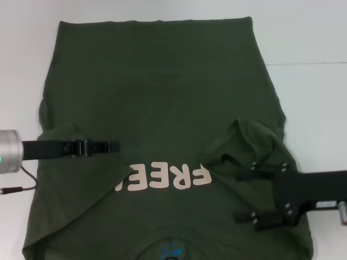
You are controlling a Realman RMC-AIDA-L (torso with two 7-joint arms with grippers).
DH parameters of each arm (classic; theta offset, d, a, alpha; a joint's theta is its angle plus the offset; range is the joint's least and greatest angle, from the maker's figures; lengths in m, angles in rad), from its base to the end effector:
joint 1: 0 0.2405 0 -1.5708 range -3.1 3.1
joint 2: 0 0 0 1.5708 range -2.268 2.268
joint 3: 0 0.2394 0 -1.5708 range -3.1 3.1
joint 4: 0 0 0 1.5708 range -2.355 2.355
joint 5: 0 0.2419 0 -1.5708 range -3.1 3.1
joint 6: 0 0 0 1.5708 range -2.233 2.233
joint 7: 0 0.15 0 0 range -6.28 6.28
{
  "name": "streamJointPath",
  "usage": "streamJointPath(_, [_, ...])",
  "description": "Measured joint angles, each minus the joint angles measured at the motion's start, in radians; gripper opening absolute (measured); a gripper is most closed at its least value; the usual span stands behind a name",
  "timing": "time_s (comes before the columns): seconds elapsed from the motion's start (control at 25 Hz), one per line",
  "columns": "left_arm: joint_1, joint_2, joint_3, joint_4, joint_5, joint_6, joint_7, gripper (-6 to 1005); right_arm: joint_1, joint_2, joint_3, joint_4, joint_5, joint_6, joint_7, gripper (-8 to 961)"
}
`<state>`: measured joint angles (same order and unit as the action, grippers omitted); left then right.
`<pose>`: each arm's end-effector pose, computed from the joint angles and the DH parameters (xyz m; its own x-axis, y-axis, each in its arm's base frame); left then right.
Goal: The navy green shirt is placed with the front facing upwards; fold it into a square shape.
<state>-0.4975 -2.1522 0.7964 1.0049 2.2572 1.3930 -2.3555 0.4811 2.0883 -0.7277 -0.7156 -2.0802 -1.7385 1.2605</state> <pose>-0.2614 0.3763 0.0215 0.3567 0.8370 0.4149 0.9323 -0.3473 -0.1008 0.2664 0.3137 0.0001 0.8665 -0.2380 -0.4387 -0.2819 -0.9587 -0.0368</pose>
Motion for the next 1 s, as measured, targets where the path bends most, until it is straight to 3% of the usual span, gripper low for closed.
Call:
streamJointPath(0.04, [0.005,0.001,-0.077,-0.009,-0.085,0.090,0.181,257,-0.006,0.000,0.013,-0.033,0.000,-0.014,0.041,940])
streamJointPath(0.12, [0.008,0.003,-0.106,-0.015,-0.115,0.133,0.284,497,-0.016,-0.002,0.029,-0.087,0.000,-0.036,0.113,940])
streamJointPath(0.36, [0.008,0.039,-0.162,-0.089,-0.189,0.357,0.615,705,-0.074,-0.001,0.042,-0.294,-0.002,-0.115,0.291,941])
streamJointPath(0.52, [0.001,0.042,-0.146,-0.119,-0.186,0.473,0.765,784,-0.093,-0.012,0.042,-0.372,-0.013,-0.172,0.442,941])
streamJointPath(0.8, [-0.022,0.015,-0.138,-0.146,-0.188,0.512,0.871,923,-0.085,-0.062,0.106,-0.398,-0.005,-0.245,0.753,942])
streamJointPath(1.0, [-0.051,0.021,-0.090,-0.194,-0.184,0.507,0.878,917,-0.067,-0.094,0.084,-0.417,-0.033,-0.244,0.996,941])
